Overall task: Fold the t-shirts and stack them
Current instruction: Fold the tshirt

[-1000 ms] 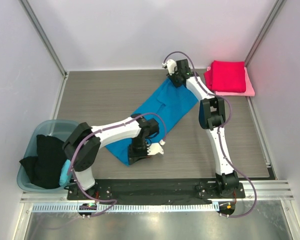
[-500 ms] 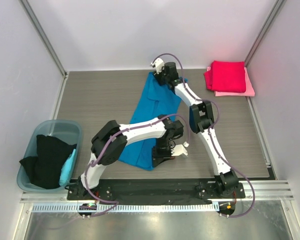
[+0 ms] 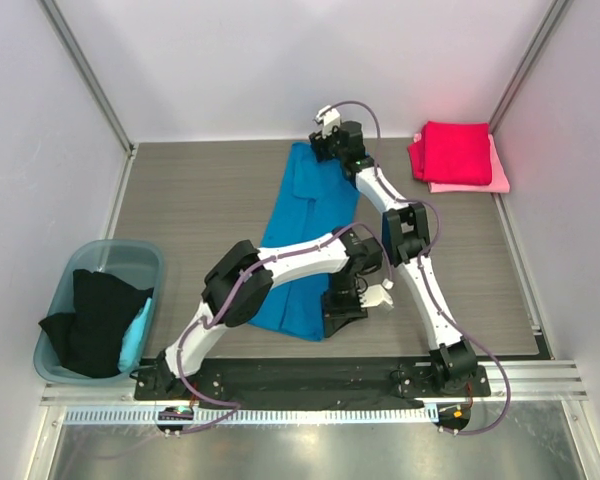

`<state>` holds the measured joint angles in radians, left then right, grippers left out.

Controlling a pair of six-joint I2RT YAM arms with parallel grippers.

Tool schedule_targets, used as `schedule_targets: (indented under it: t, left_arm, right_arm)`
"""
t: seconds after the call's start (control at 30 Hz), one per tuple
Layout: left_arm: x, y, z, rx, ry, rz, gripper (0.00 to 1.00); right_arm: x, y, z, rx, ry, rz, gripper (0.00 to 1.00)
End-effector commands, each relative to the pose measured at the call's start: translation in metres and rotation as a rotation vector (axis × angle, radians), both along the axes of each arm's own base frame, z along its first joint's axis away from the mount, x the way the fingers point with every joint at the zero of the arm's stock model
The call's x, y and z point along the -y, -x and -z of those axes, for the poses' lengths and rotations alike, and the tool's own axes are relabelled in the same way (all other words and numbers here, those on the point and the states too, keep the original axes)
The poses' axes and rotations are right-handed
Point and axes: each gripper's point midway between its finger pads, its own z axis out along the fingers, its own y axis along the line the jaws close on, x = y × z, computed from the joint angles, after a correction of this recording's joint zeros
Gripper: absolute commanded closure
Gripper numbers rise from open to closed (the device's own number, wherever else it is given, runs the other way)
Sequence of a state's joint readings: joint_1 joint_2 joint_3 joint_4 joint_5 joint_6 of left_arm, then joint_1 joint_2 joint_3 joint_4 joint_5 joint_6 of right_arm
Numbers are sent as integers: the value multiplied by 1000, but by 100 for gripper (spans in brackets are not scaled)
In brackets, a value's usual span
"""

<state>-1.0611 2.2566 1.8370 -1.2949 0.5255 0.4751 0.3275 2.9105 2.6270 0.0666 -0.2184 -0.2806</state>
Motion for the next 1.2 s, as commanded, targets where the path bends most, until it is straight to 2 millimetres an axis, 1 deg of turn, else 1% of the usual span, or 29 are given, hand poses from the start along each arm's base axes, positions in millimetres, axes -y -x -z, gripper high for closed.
schedule_targets:
  t: [0.0, 0.03, 0.07, 0.1, 0.13, 0.2, 0.23, 0.27, 0.3, 0.33, 0.37, 0.4, 0.43, 0.47, 0.5, 0.53, 0.57, 0.63, 0.67, 0.73, 0.77, 0.8, 0.83, 0.87, 0.9, 0.93, 0.97, 1.03, 1.17]
  left_arm:
    - [61, -23, -87, 124, 361, -64, 64]
    - [59, -25, -101, 134, 378, -86, 64]
    - [54, -26, -115, 128, 381, -141, 64]
    - [46, -37, -127, 142, 396, -185, 64]
    - [32, -40, -151, 186, 440, -213, 63]
    - [5, -58, -165, 273, 452, -276, 62]
    - [-12, -59, -177, 308, 482, -310, 62]
    - [-30, -73, -182, 327, 482, -390, 62]
    - [-42, -80, -185, 340, 486, -436, 62]
    - [-57, -82, -187, 356, 491, -487, 61]
    - [-74, -99, -188, 367, 478, -577, 61]
    - [-84, -103, -188, 348, 463, -655, 64]
    - [-90, -104, -188, 314, 458, -710, 70]
    - [-105, -112, -184, 284, 437, -790, 71]
    - [-111, -113, -180, 247, 408, -854, 71]
    - [-117, -115, -175, 226, 385, -893, 71]
    - [-125, -122, -172, 199, 370, -947, 71]
    - [-135, -125, -161, 148, 327, -1035, 66]
    - [-145, -132, -156, 125, 311, -1100, 66]
    - [-154, -134, -143, 69, 273, -1183, 64]
    - [-164, -139, -136, 59, 253, -1229, 62]
    - [-168, -139, -130, 43, 237, -1250, 61]
    - [-174, -136, -117, 21, 202, -1272, 59]
    - [-182, -136, -109, 17, 181, -1295, 57]
    - [-186, -134, -100, 8, 156, -1306, 56]
    - [-190, -127, -86, -20, 116, -1313, 56]
    - [-194, -124, -77, -32, 87, -1314, 56]
    - [-198, -110, -55, -86, 6, -1318, 56]
    - [-210, -99, -30, -96, -77, -1351, 56]
  right_arm:
    - [-3, 4, -160, 217, -133, 58, 34]
    - [4, 7, -175, 211, -153, 86, 34]
    - [14, 20, -211, 217, -159, 103, 34]
    - [27, 23, -223, 216, -157, 161, 34]
    - [37, 31, -241, 217, -179, 204, 34]
    - [63, 57, -269, 198, -200, 289, 34]
    - [69, 68, -273, 163, -240, 308, 34]
    - [78, 94, -278, 120, -245, 315, 34]
    - [79, 108, -276, 81, -255, 311, 34]
    - [81, 123, -259, -6, -253, 312, 34]
    - [81, 141, -232, -119, -295, 327, 34]
    - [83, 163, -247, -145, -340, 319, 34]
    - [78, 180, -239, -212, -364, 292, 34]
    - [77, 201, -201, -357, -386, 311, 34]
    - [77, 221, -211, -379, -422, 299, 35]
    - [75, 234, -199, -432, -437, 294, 35]
    - [72, 256, -166, -537, -439, 281, 35]
    - [69, 284, -163, -619, -513, 270, 35]
    - [67, 307, -135, -728, -518, 266, 36]
    - [59, 337, -114, -895, -609, 286, 37]
    - [57, 365, -94, -1003, -614, 287, 38]
    - [54, 378, -85, -1054, -614, 299, 38]
    - [40, 399, -81, -1099, -597, 271, 38]
    - [37, 421, -71, -1145, -582, 263, 37]
    - [32, 434, -67, -1169, -569, 257, 37]
    - [17, 457, -64, -1216, -547, 239, 37]
    - [17, 475, -55, -1251, -526, 246, 37]
    - [8, 496, -48, -1290, -502, 236, 37]
    - [11, 520, -22, -1390, -487, 309, 37]
